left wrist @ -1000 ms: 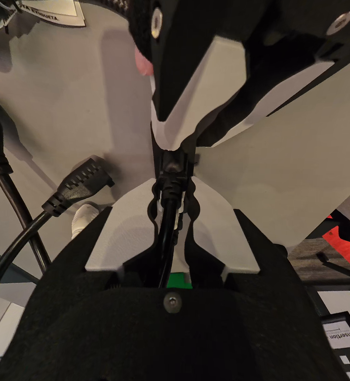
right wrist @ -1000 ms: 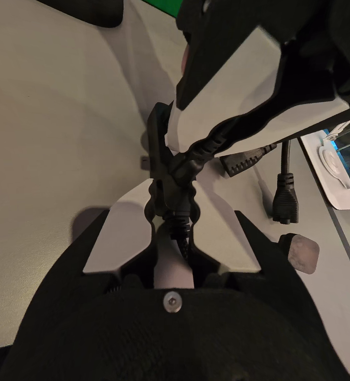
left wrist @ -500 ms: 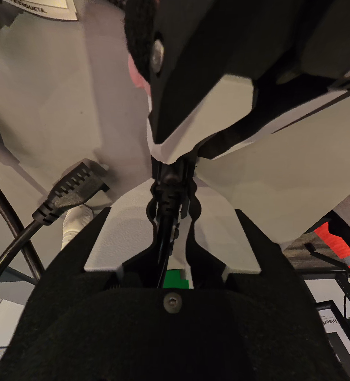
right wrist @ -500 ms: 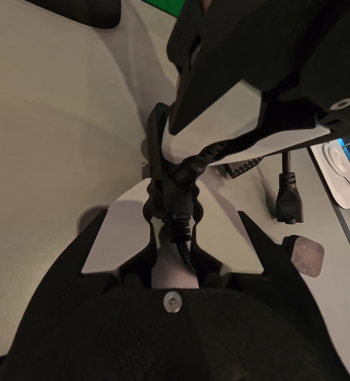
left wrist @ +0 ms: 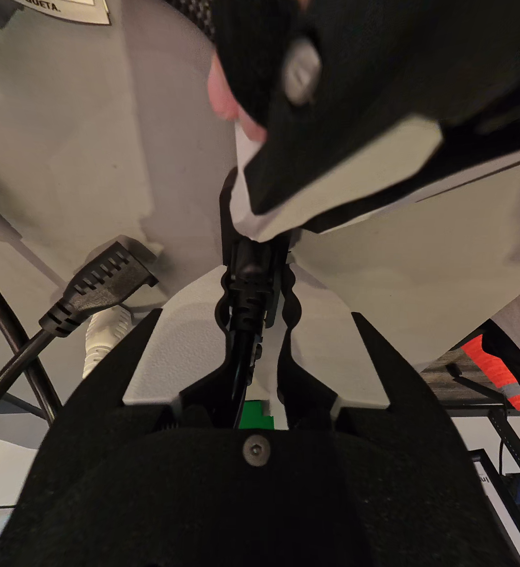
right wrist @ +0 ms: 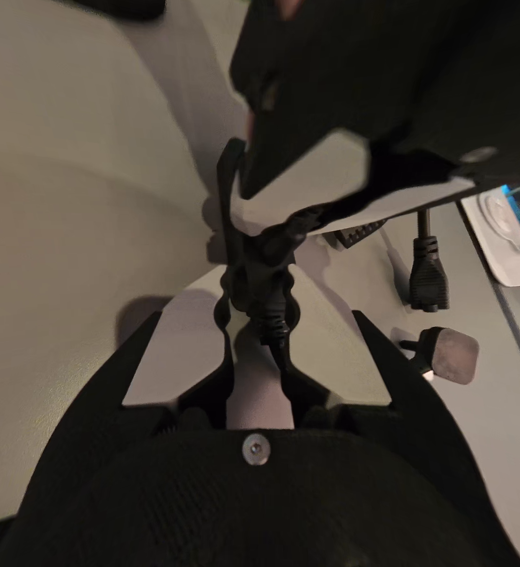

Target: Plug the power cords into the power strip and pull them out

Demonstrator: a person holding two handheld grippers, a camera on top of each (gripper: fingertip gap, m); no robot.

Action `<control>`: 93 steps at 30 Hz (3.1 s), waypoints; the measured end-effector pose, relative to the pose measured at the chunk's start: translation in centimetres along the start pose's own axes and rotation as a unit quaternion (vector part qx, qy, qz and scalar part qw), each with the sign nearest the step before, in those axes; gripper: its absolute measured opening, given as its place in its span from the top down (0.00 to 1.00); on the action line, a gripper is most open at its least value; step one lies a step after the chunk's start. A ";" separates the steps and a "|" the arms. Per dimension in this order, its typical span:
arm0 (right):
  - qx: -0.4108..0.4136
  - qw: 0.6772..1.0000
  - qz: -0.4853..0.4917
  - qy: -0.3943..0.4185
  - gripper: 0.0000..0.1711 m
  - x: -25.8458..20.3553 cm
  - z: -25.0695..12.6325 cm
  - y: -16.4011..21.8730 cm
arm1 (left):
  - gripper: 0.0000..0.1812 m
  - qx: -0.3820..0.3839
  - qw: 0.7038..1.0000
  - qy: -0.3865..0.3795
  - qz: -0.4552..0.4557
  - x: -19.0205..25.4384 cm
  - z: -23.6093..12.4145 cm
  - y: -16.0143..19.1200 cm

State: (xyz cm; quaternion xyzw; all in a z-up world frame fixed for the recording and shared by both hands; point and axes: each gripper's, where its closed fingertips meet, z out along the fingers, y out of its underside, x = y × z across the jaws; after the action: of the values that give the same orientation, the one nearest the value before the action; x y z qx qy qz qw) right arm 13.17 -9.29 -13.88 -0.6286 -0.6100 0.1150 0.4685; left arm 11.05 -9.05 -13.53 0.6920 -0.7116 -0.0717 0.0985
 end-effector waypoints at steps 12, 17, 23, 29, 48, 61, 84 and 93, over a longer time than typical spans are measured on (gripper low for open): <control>-0.138 0.964 -0.136 0.183 0.81 0.5 0.2 0.2 | 0.86 0.003 1.000 -0.012 -0.006 -0.9 -0.5 0.2; -0.172 0.945 -0.166 0.224 0.82 1.0 0.5 0.3 | 0.86 -0.003 1.000 0.004 -0.004 -1.2 -0.5 0.3; -0.247 0.878 -0.275 0.304 0.80 3.0 -0.4 1.0 | 0.86 0.011 0.998 0.060 -0.015 -1.0 -1.5 0.3; -0.251 0.860 -0.302 0.325 0.80 3.6 -0.3 0.4 | 0.86 0.010 0.996 0.080 -0.027 -1.0 -1.7 0.6; -0.272 0.857 -0.319 0.300 0.84 3.5 0.5 0.8 | 0.86 0.049 0.996 0.074 -0.032 -1.2 -1.0 0.3; -0.312 0.857 -0.337 0.233 0.84 3.1 1.2 0.7 | 0.86 -0.002 0.991 0.125 -0.040 -1.4 -0.8 1.3; -0.314 0.867 -0.319 0.220 0.83 2.7 1.6 0.5 | 0.86 -0.056 0.986 0.160 -0.005 -1.5 -1.3 2.4; -0.295 0.874 -0.305 0.236 0.83 2.6 1.6 0.5 | 0.86 0.007 0.983 0.179 -0.040 -1.2 -1.2 2.0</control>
State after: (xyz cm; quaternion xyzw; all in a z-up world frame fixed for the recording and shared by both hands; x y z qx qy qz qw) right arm 12.98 -6.19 -13.99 -0.5284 -0.6484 -0.3712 0.4033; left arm 9.38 -7.79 -11.90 0.7221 -0.6547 0.0544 0.2166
